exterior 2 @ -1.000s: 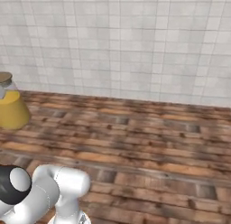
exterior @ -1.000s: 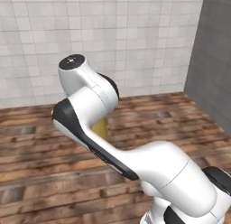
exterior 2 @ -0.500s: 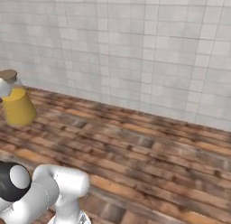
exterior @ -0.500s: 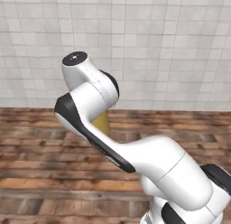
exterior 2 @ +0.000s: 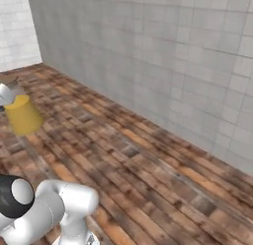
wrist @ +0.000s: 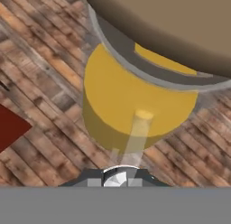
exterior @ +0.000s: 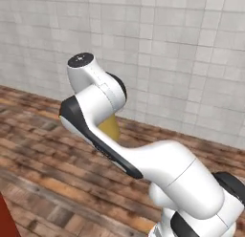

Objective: There is a tray on the dining counter. Grab the cup, mug, and pitcher and place them on the tray. The pitcher may be placed next to the tray if it cannot fit the tray.

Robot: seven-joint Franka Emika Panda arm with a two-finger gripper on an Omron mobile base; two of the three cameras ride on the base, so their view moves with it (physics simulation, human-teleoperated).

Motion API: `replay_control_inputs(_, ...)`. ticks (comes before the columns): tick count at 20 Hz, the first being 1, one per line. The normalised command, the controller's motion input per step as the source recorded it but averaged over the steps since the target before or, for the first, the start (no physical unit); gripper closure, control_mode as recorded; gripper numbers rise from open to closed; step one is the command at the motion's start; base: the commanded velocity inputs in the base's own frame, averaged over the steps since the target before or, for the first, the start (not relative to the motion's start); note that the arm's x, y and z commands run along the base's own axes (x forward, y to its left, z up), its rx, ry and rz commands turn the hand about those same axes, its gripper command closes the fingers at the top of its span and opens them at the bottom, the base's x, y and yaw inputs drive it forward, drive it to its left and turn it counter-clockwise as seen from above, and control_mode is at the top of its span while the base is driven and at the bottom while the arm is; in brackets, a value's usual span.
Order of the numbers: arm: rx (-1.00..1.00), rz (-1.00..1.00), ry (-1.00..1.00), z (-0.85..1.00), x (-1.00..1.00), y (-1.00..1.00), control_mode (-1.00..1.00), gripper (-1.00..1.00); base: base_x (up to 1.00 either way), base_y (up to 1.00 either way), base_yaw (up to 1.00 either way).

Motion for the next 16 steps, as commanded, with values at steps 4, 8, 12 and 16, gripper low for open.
replay_control_inputs(4,0.00,0.00,0.00,0.00,0.00,0.00,1.00,1.00,1.00,-0.52,0.56)
replay_control_inputs(8,0.00,0.00,0.00,0.00,0.00,0.00,1.00,1.00,1.00,-0.63,0.53)
replay_control_inputs(12,0.00,0.00,0.00,0.00,0.00,0.00,1.00,1.00,1.00,-0.60,0.51)
replay_control_inputs(16,0.00,0.00,0.00,0.00,0.00,0.00,1.00,1.00,1.00,-0.53,0.49)
